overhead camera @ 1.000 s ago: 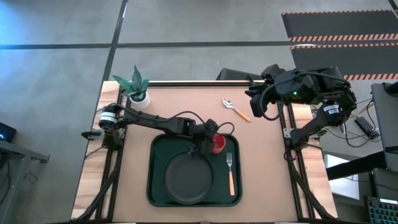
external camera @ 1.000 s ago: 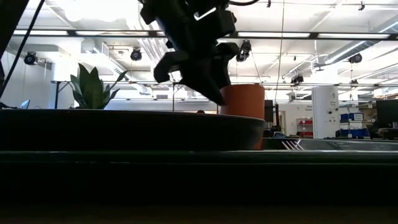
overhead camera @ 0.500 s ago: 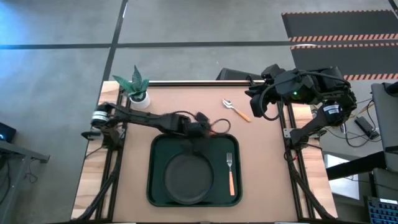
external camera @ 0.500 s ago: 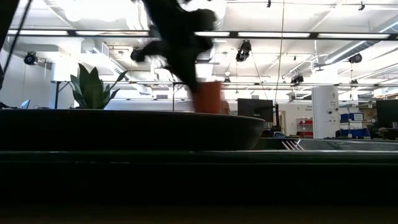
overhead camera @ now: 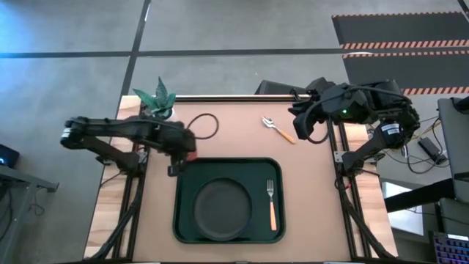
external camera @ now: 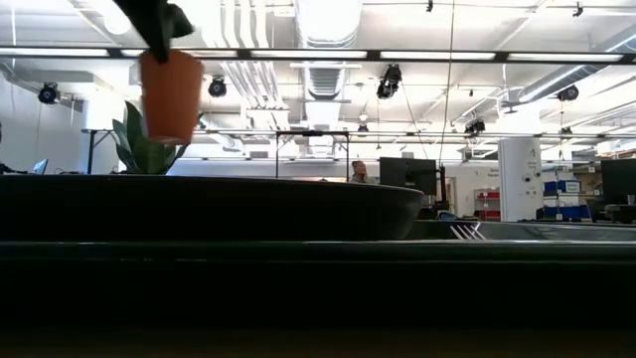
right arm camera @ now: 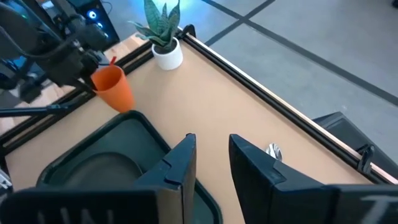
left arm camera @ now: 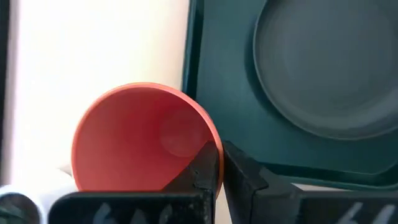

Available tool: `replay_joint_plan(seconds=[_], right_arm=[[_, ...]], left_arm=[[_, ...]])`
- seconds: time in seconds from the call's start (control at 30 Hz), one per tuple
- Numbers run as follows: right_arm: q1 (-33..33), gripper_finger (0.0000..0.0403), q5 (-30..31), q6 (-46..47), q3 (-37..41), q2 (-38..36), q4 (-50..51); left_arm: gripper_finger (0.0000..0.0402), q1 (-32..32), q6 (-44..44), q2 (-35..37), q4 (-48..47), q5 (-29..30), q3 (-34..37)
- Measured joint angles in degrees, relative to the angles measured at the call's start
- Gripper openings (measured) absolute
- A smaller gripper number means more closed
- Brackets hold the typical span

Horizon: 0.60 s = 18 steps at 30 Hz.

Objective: Pick and place plate/cup/fork/spoon on tray
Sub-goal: Put the orange cup on the black serving tray to the top right of the black plate

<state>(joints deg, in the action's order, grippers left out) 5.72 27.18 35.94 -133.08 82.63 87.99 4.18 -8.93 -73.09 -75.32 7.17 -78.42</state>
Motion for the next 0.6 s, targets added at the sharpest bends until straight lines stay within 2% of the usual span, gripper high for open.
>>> replay_joint_plan(seconds=[0.13,0.37,0.6], right_arm=[[0.0,0.0086,0.0,0.0,1.4,0.1,0.0],[0.0,0.0078,0.0,1.3,4.8,0.1,-0.4],[0.0,0.0082,0.0,2.3,7.1,0.1,-0.5]], left_arm=[[0.0,1.3,-4.7,2.5,1.1,-2.1,7.0],[0.0,4.5,-8.7,3.4,15.7,-14.0,20.5],[0.0,5.8,-10.1,3.7,23.4,-14.8,25.0]])
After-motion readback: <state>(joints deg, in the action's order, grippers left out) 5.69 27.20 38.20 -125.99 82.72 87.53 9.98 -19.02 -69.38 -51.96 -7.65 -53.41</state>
